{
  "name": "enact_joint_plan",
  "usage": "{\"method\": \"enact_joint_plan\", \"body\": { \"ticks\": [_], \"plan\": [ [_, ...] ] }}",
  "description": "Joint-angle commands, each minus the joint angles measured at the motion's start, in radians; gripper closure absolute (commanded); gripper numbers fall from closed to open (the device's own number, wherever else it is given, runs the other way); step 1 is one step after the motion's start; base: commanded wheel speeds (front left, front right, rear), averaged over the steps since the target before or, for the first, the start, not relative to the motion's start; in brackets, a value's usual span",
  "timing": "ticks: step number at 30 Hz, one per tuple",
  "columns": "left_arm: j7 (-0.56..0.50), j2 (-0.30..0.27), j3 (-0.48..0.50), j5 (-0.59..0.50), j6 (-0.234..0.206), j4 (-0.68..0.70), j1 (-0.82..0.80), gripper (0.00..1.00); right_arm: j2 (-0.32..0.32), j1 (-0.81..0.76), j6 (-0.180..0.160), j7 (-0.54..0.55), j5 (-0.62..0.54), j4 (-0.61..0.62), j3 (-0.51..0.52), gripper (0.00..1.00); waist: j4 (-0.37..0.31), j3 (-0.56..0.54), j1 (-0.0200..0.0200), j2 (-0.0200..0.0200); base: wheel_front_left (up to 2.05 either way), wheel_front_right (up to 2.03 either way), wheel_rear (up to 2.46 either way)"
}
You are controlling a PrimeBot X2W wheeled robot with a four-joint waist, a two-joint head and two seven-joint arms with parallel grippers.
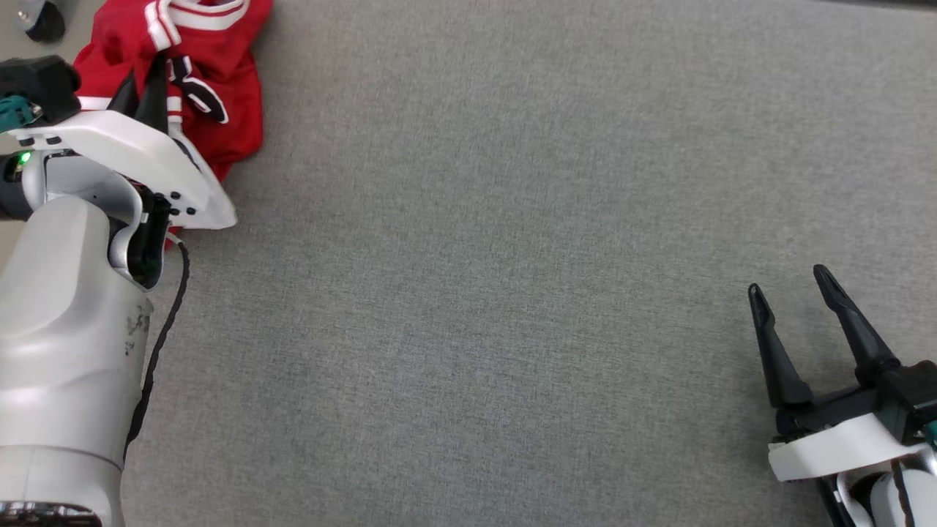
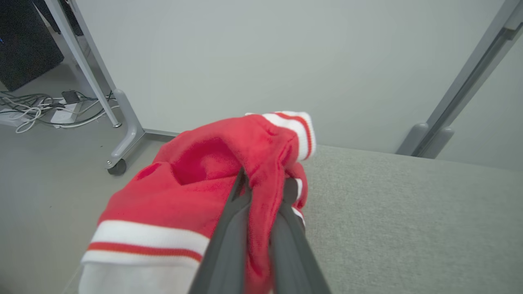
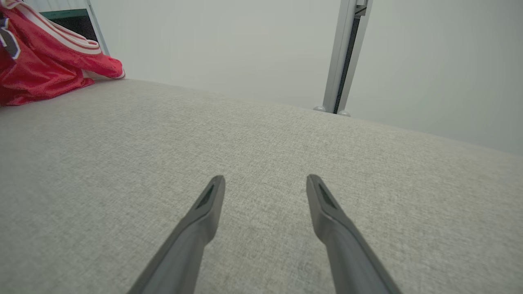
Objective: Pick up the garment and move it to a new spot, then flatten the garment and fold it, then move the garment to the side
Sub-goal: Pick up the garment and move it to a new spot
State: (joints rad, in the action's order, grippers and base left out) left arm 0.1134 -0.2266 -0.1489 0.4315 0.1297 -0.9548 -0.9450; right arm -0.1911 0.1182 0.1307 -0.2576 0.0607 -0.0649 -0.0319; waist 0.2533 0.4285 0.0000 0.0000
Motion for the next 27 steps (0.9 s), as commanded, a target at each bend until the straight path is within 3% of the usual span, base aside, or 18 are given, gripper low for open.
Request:
{"method": "enact_joint_plan", "body": {
  "ticks": [1,6,9,14,17,22,27],
  "plan": [
    [-0.011,-0.008,-0.022,0.019,0.000,0.049,0.023,1.00,0.012,-0.009,0.000,-0.009,0.006,-0.008,0.003,0.00,-0.030,-0.083,0.0000,0.0000,0.00,0.00,0.00],
    [-0.115,-0.053,-0.115,0.098,0.001,0.378,0.127,1.00,0.069,-0.045,0.000,-0.009,0.016,-0.013,0.002,0.00,-0.086,-0.176,0.0000,0.0000,0.00,0.00,0.00],
    [-0.233,-0.096,-0.134,0.153,0.000,0.632,0.235,1.00,0.091,-0.060,0.000,-0.009,0.022,-0.010,0.006,0.00,-0.131,-0.210,0.0000,0.0000,0.00,0.00,0.00],
    [-0.435,-0.137,-0.162,0.198,-0.072,1.050,0.408,1.00,0.116,-0.073,0.000,-0.009,0.029,-0.003,0.007,0.00,-0.206,-0.221,0.0000,0.0000,0.00,0.00,0.00],
    [-0.512,-0.125,-0.207,0.215,-0.105,1.219,0.477,1.00,0.125,-0.071,0.000,-0.009,0.037,-0.004,0.002,0.00,-0.257,-0.214,0.0000,0.0000,0.00,0.00,0.00],
    [-0.574,-0.065,-0.320,0.222,-0.126,1.315,0.533,1.00,0.134,-0.077,0.000,-0.009,0.044,-0.009,0.007,0.00,-0.327,-0.204,0.0000,0.0000,0.00,0.00,0.00],
    [-0.587,0.001,-0.406,0.239,-0.131,1.167,0.576,1.00,0.138,-0.070,0.000,-0.009,0.049,-0.011,-0.002,0.00,-0.391,-0.193,0.0000,0.0000,0.00,0.00,0.00]
  ]
}}
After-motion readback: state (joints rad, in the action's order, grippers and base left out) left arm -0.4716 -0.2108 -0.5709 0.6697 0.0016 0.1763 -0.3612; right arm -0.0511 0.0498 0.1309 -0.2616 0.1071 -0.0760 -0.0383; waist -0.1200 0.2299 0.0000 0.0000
